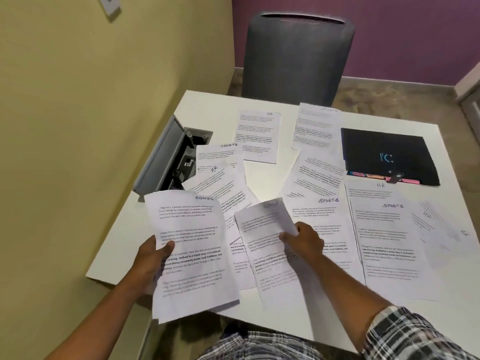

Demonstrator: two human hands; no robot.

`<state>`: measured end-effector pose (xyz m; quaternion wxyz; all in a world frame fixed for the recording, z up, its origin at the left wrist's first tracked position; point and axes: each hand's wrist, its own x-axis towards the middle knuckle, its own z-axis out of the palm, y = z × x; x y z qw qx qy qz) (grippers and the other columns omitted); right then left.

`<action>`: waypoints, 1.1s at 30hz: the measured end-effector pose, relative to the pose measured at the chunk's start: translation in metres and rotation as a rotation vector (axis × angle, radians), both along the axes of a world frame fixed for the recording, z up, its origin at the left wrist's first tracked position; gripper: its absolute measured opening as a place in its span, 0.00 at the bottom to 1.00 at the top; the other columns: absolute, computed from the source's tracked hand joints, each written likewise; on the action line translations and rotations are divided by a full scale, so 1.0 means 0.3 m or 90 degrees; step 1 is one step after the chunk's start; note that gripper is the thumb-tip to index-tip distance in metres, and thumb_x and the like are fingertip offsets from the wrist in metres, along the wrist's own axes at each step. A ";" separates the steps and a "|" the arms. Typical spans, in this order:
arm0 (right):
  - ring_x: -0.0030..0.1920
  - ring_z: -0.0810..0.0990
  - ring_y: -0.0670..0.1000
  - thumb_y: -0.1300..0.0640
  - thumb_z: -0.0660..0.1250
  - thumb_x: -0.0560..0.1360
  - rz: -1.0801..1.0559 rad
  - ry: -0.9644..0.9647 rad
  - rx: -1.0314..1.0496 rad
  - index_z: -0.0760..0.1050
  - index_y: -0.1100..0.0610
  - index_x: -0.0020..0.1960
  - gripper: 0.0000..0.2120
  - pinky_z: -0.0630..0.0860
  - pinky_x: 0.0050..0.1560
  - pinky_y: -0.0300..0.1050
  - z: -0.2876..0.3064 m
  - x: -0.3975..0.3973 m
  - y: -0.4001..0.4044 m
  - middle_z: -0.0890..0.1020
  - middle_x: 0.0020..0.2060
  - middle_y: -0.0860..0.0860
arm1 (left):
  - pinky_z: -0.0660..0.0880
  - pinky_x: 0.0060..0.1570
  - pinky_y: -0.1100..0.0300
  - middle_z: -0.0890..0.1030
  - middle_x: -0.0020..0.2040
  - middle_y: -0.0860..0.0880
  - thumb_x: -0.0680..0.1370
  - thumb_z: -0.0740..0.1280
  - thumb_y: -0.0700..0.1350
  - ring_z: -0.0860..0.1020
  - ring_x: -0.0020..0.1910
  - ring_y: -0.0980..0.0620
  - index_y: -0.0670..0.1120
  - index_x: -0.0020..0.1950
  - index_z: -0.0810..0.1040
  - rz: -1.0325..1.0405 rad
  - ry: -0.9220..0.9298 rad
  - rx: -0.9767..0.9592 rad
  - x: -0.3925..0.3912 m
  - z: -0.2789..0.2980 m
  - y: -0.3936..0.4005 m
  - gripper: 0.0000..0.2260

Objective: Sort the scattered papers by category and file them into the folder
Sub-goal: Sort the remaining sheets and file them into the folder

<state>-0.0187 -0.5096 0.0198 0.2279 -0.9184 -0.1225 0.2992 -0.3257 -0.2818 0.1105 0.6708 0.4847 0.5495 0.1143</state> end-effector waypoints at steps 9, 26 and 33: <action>0.37 0.85 0.43 0.68 0.70 0.77 -0.203 0.239 0.470 0.79 0.62 0.54 0.07 0.76 0.31 0.30 0.286 0.099 -0.188 0.84 0.43 0.53 | 0.81 0.37 0.57 0.86 0.50 0.44 0.81 0.65 0.41 0.85 0.46 0.44 0.43 0.57 0.80 -0.026 -0.040 0.015 0.185 0.064 -0.156 0.07; 0.53 0.87 0.57 0.57 0.73 0.77 -0.183 0.378 0.587 0.78 0.56 0.65 0.17 0.84 0.52 0.54 0.358 0.196 -0.277 0.86 0.56 0.57 | 0.80 0.55 0.43 0.85 0.53 0.50 0.73 0.76 0.49 0.83 0.53 0.47 0.49 0.58 0.79 -0.064 -0.049 0.248 0.562 0.140 -0.426 0.16; 0.61 0.84 0.55 0.57 0.73 0.78 -0.158 0.447 0.620 0.73 0.54 0.71 0.23 0.78 0.65 0.56 0.364 0.192 -0.312 0.84 0.61 0.53 | 0.82 0.50 0.45 0.86 0.51 0.46 0.72 0.76 0.51 0.85 0.49 0.43 0.46 0.59 0.79 -0.101 -0.143 0.153 0.595 0.211 -0.548 0.19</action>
